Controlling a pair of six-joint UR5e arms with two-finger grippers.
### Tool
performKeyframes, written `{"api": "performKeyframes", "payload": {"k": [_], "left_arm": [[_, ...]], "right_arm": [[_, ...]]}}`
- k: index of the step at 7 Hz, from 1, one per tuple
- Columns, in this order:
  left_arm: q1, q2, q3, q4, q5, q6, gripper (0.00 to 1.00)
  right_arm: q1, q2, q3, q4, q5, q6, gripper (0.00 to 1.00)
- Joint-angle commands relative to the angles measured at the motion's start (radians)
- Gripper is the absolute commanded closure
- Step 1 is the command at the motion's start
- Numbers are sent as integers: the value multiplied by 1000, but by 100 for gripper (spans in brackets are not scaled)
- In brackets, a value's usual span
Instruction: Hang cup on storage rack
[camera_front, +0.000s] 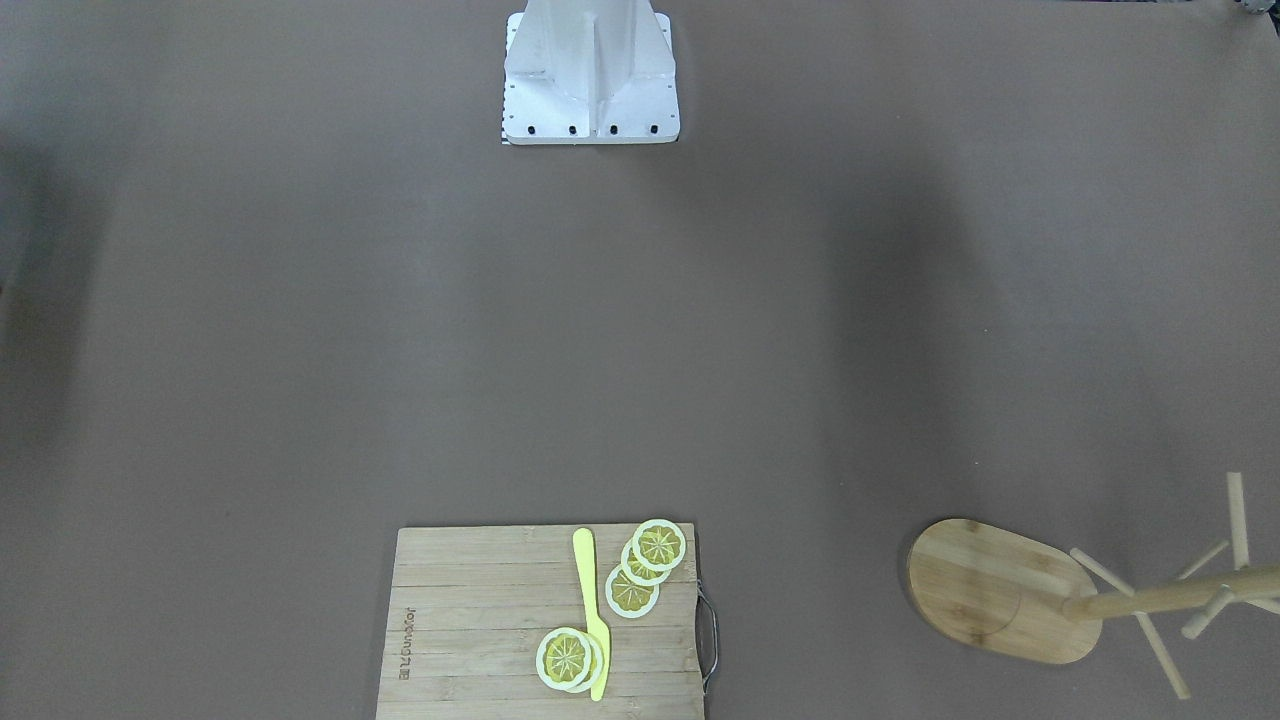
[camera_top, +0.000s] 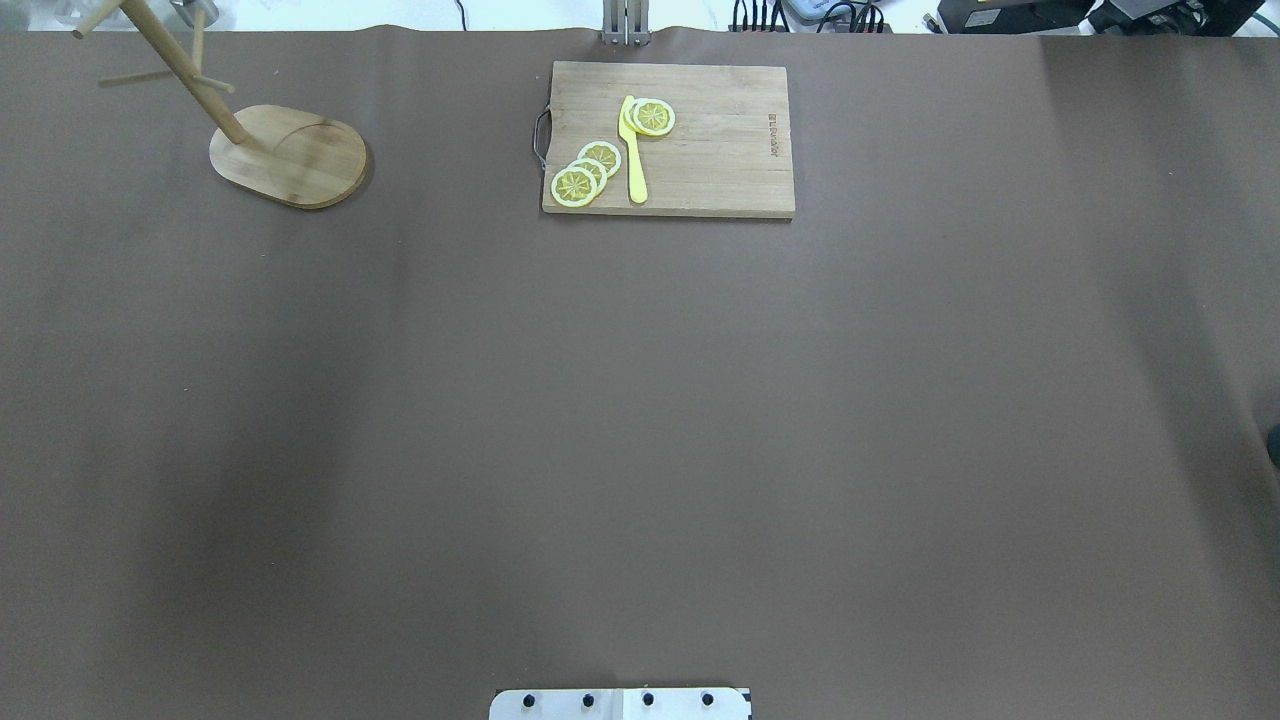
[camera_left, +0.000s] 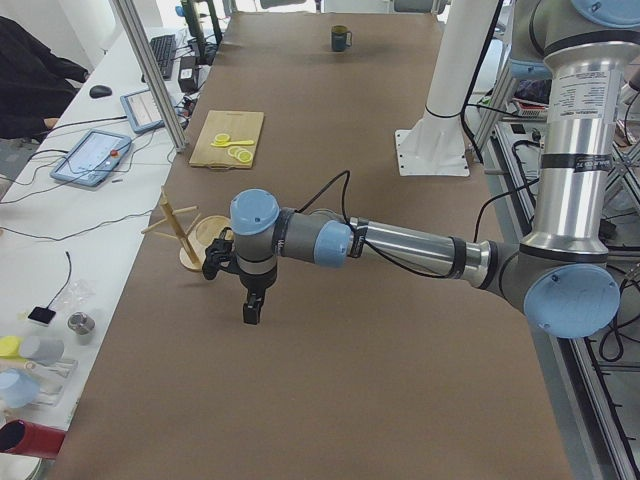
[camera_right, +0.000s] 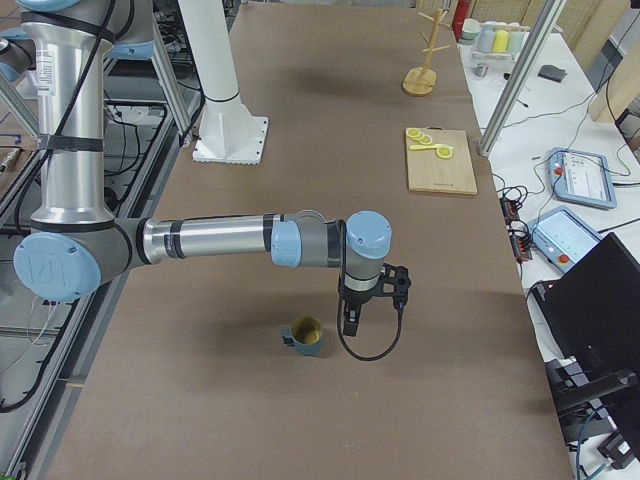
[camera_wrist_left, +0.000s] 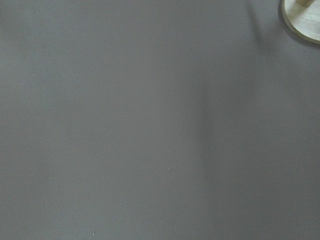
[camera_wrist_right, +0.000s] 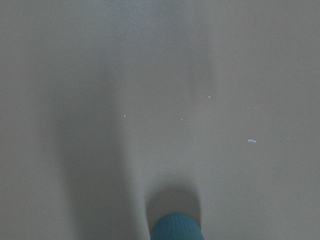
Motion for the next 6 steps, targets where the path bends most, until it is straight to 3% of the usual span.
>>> {"api": "performKeyframes", "payload": {"k": [1,6], "left_arm": [[-1,-3,-2,0,0,-2,2],[1,0,-8,0,-2,0,2]], "right_arm": [[-1,13,3,1,-8,3,0],[-6,30,-9,1,-36,-3,0]]}}
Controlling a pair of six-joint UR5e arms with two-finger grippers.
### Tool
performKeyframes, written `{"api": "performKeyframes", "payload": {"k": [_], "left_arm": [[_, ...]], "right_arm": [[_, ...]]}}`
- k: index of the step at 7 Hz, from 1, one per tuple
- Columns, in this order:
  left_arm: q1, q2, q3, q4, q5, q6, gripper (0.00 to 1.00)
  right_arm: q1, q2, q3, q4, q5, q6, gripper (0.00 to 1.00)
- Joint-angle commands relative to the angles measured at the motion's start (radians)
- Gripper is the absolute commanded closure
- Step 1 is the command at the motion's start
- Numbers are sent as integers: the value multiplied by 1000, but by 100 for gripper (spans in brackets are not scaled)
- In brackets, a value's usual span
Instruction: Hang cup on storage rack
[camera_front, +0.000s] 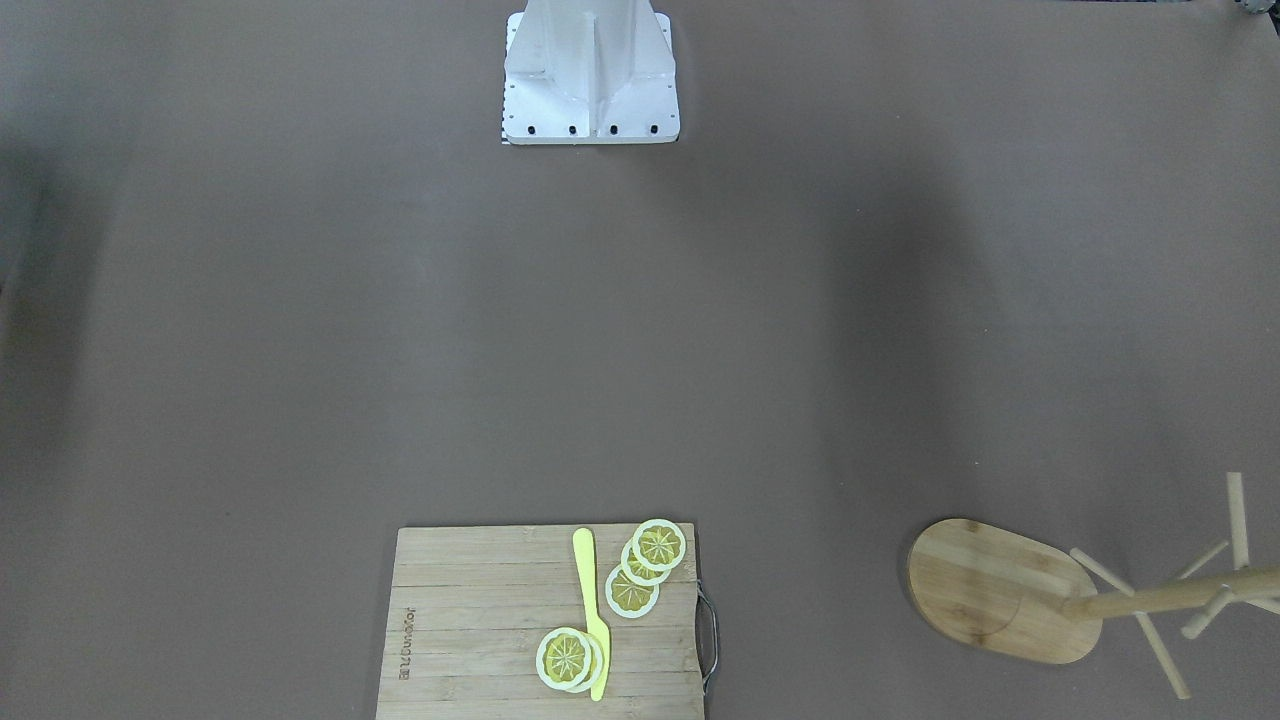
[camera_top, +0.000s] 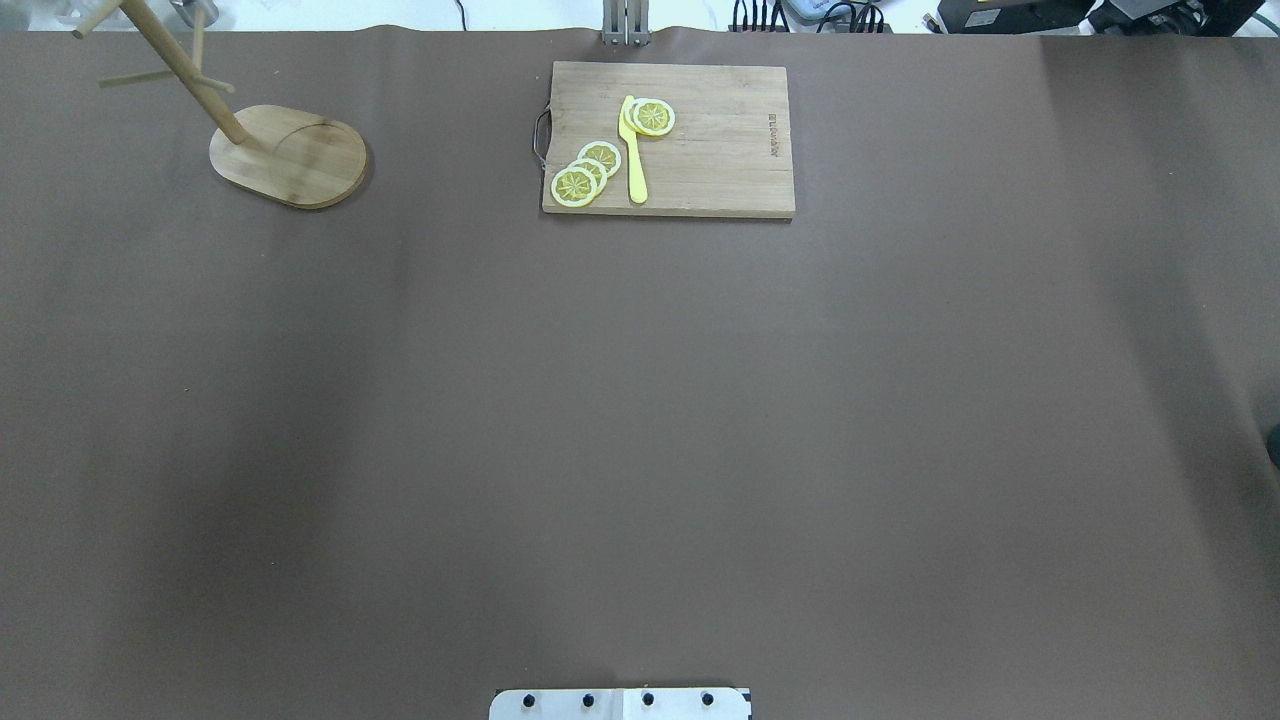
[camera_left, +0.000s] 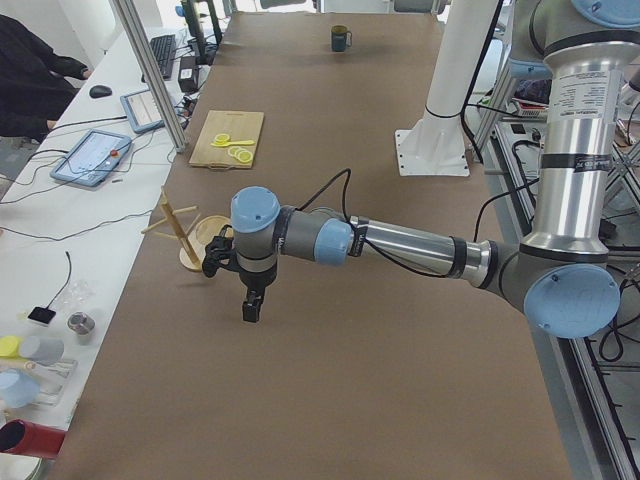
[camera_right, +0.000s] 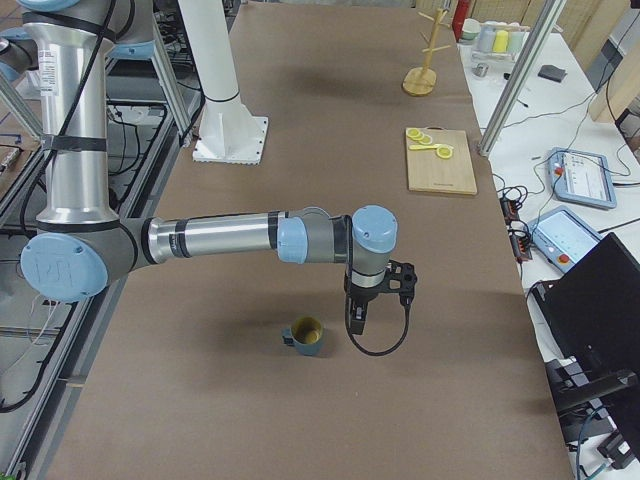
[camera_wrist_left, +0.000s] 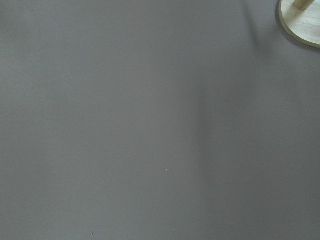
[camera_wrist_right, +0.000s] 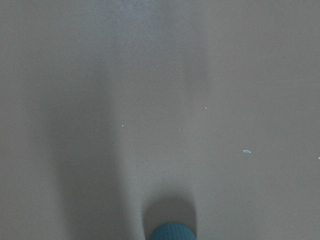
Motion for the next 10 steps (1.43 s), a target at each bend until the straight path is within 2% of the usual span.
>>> {"api": "performKeyframes", "payload": {"k": [1,5,6,10], "left_arm": [[1,0,0,0,0,0,2],[0,-4,-1,0,2,0,2],[0,-4,-3,0,0,0,2],[1,-9,-3,-1,2,0,2]], "right_arm": [[-14,8,-3,0,-12,4,0],[-21,28,-10,-1,-12,2,0],[-21,60,-21,-8,-13,1,0],[-19,50,-45,22,-2,5,0]]}}
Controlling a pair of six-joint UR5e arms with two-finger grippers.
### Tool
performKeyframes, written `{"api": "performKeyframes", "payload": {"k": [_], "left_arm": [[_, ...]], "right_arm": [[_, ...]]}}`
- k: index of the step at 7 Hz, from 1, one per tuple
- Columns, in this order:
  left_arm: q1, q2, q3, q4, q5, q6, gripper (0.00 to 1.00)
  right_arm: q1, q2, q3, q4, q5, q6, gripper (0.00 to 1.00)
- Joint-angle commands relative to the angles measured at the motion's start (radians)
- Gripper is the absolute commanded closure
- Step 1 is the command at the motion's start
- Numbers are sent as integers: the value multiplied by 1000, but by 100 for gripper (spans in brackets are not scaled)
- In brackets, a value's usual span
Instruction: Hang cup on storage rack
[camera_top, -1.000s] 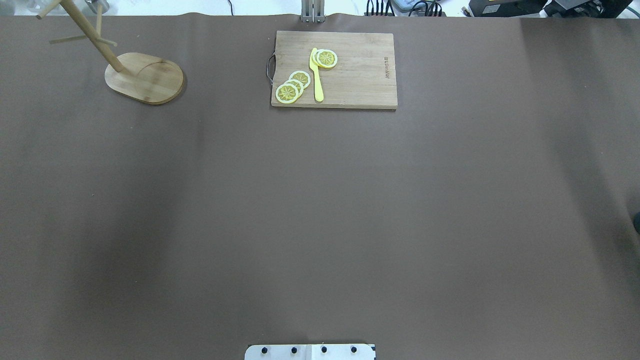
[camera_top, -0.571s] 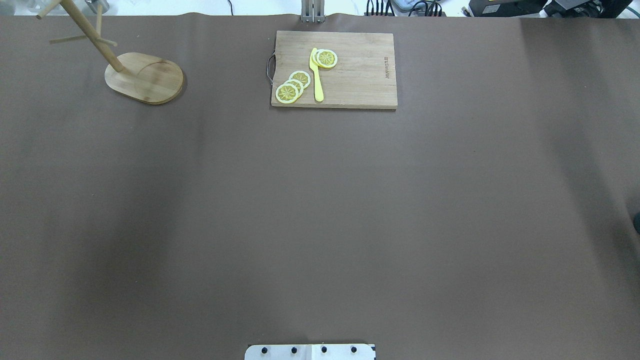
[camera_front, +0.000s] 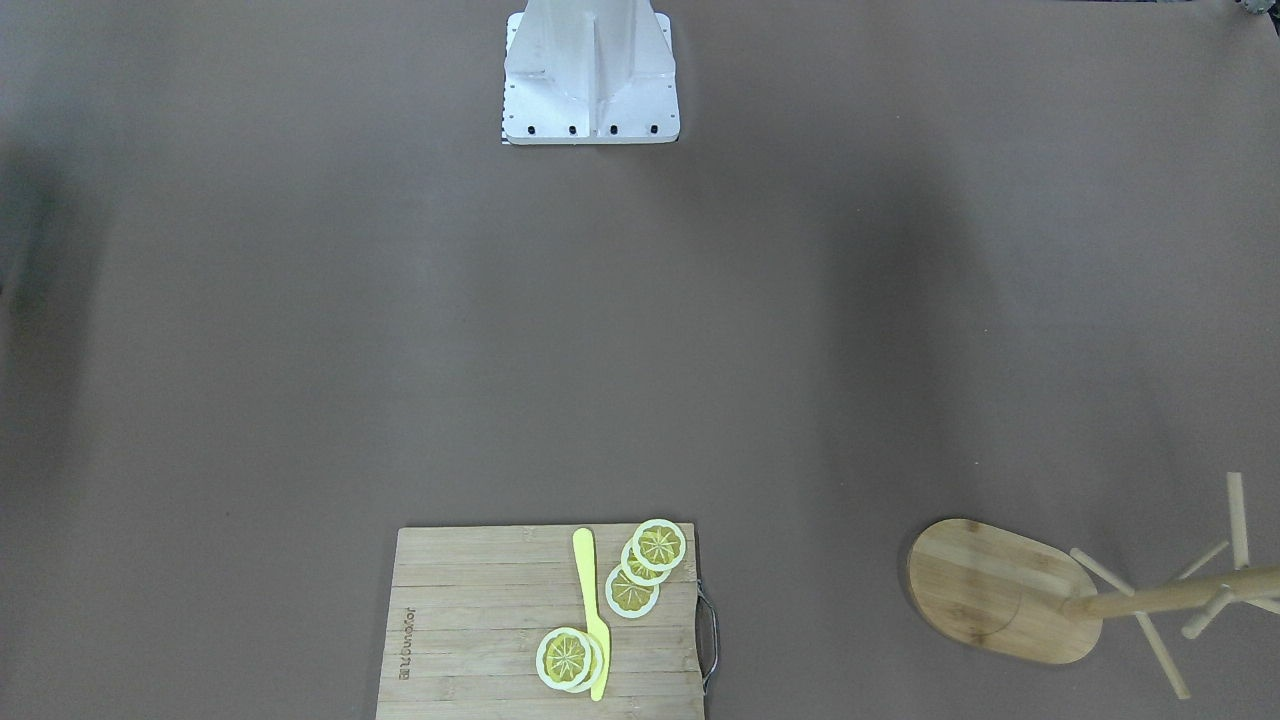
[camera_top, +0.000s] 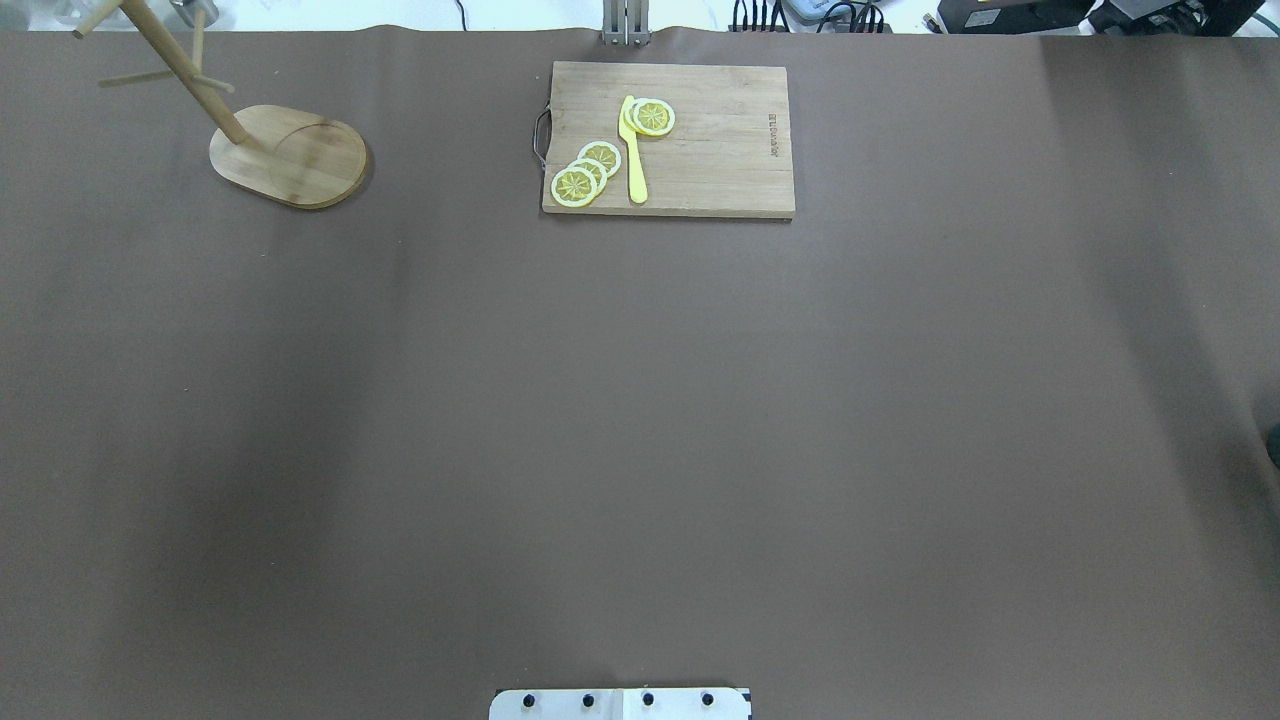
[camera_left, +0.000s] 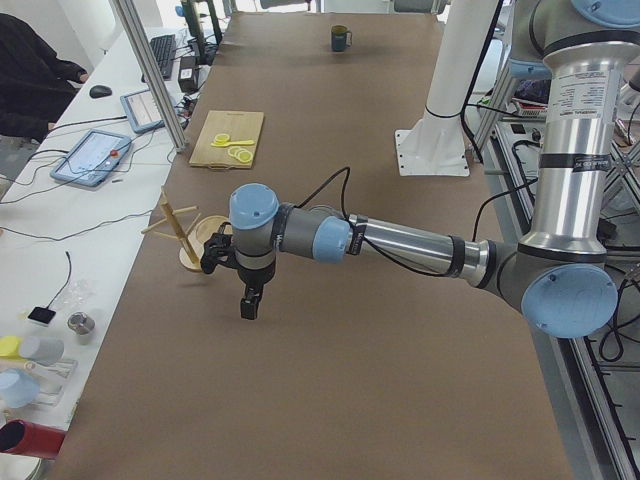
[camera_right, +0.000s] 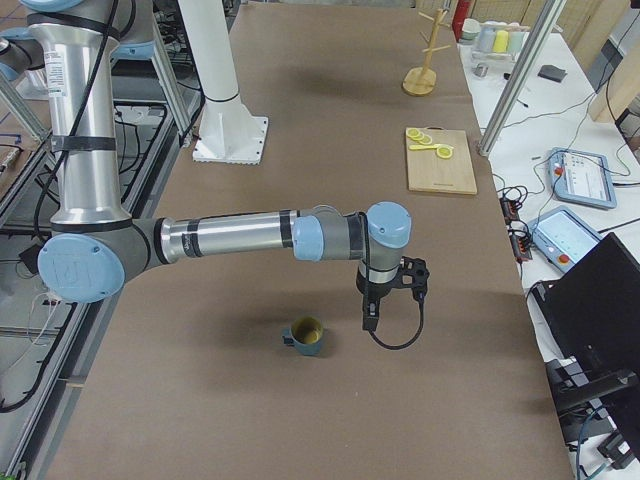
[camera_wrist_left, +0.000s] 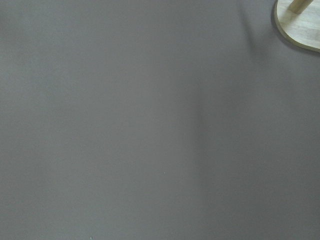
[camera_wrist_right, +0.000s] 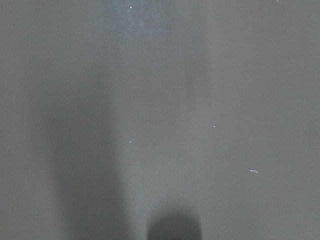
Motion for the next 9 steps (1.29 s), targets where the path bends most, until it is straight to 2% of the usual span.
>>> {"api": "performKeyframes", "payload": {"k": [1,9], "left_arm": [[-1,1,-6,-1,1,2,2],[-1,8,-24,-4,-2,5,2]], "right_arm": [[-1,-1,-6,1,5,0,0],[1,-9,0,7,45,-35,0]]}}
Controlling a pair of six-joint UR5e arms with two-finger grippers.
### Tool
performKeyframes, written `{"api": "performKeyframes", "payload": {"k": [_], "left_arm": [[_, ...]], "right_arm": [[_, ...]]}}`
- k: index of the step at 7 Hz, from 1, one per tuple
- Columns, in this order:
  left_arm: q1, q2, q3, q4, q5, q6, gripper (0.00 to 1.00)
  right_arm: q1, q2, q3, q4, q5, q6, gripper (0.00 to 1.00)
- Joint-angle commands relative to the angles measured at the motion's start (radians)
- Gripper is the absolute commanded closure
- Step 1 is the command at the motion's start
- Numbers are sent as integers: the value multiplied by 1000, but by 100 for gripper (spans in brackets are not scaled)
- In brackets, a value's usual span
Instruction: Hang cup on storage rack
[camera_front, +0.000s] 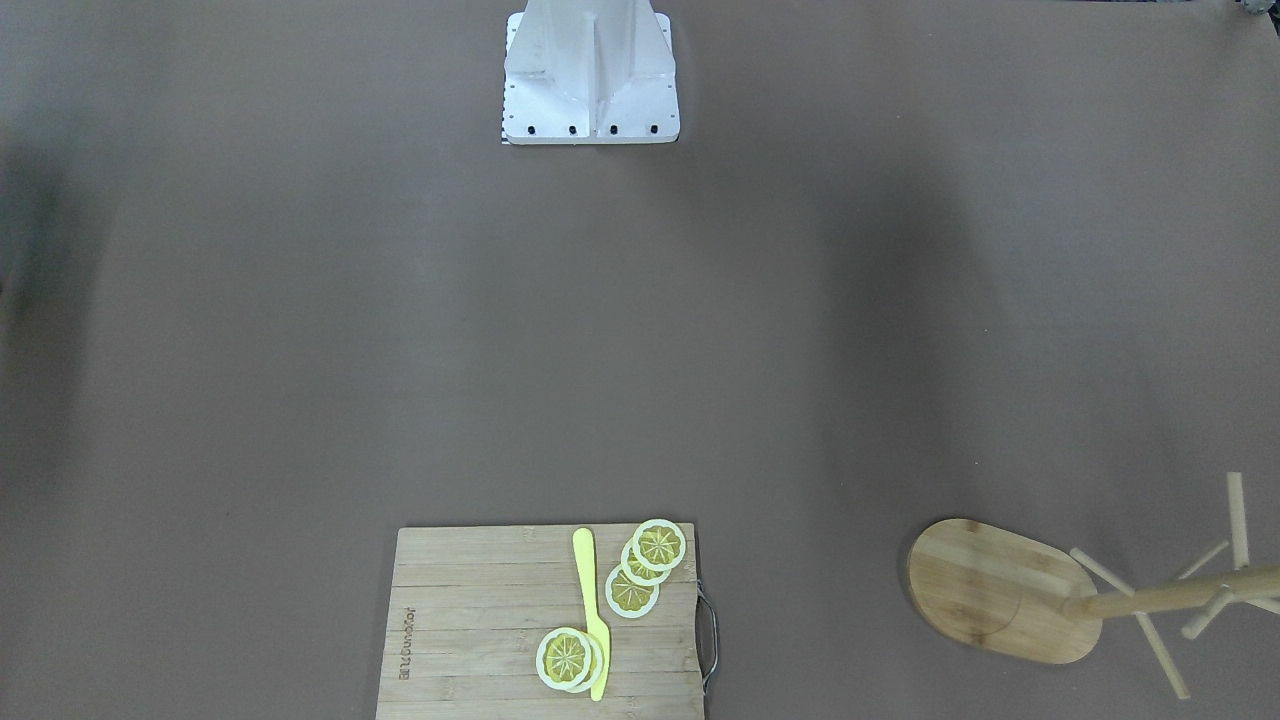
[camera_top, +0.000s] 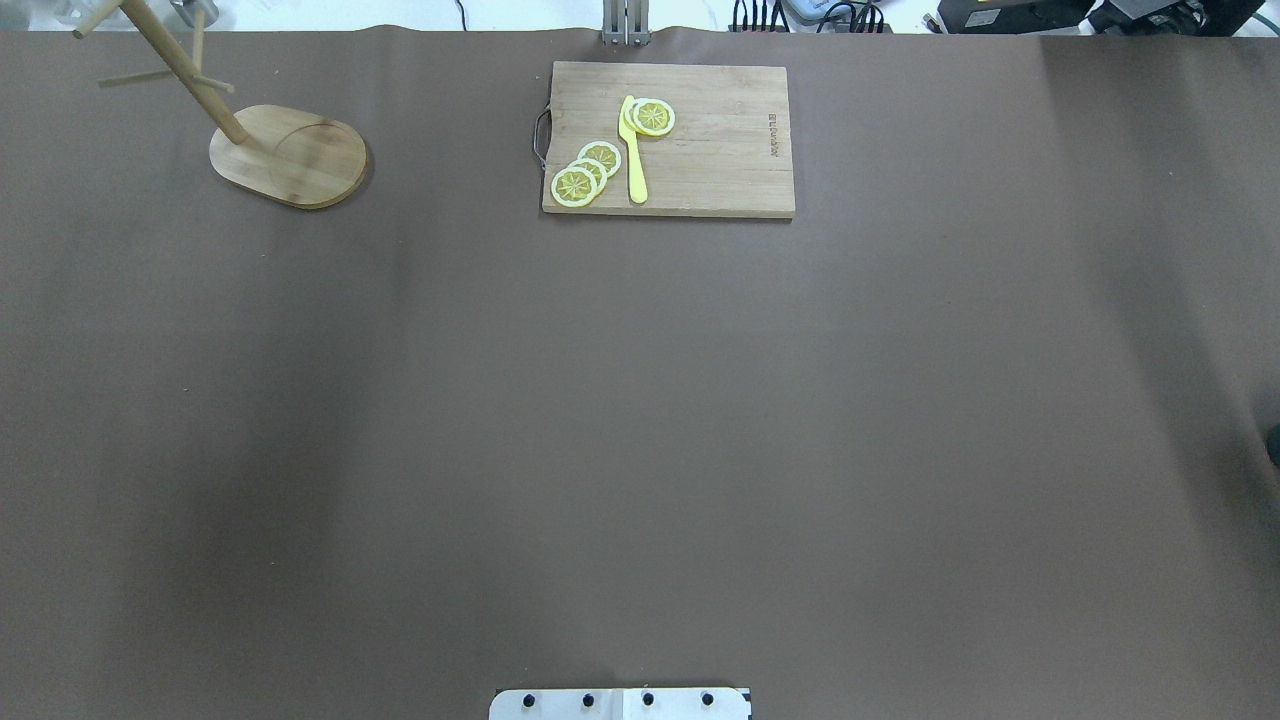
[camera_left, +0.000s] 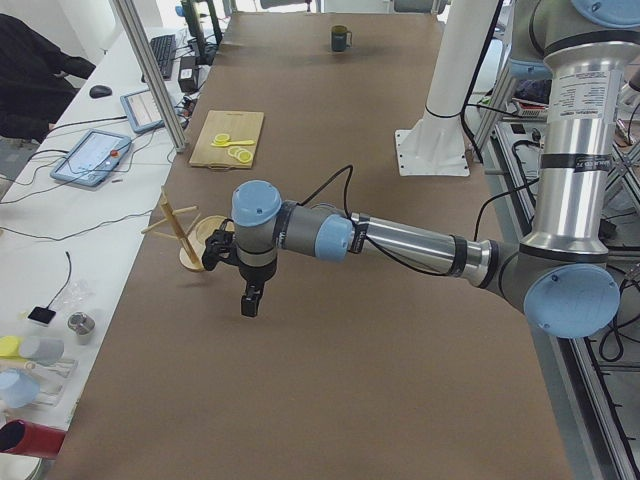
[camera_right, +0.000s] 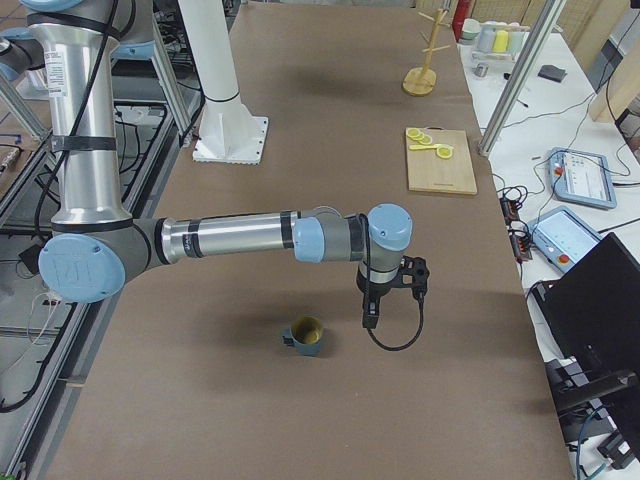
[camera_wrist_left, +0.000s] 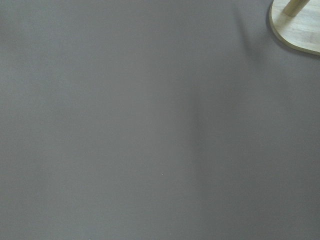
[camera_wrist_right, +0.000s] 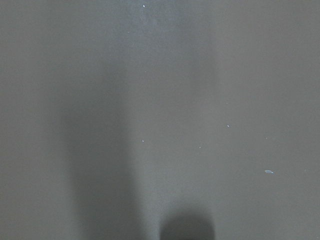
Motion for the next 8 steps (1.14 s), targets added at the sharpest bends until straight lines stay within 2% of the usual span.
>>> {"api": "performKeyframes", "payload": {"k": [1,2,4,6,8], "left_arm": [[0,1,-6,0,0,1,2],[0,1,-6,0,0,2,2],[0,2,-3,0,-2,4,2],[2,2,-2,-1,-2,4,2],[0,4,-23,6,-2,2,2]], "right_arm": [[0,-31,0,7,12,-50,0],[2,-54,1,7,44,-72,0],[3,-100,14,8,50,-121,0],[3,-134,-21,8,50,-239,0],[2,-163,-35,21,52,-242,0]]}}
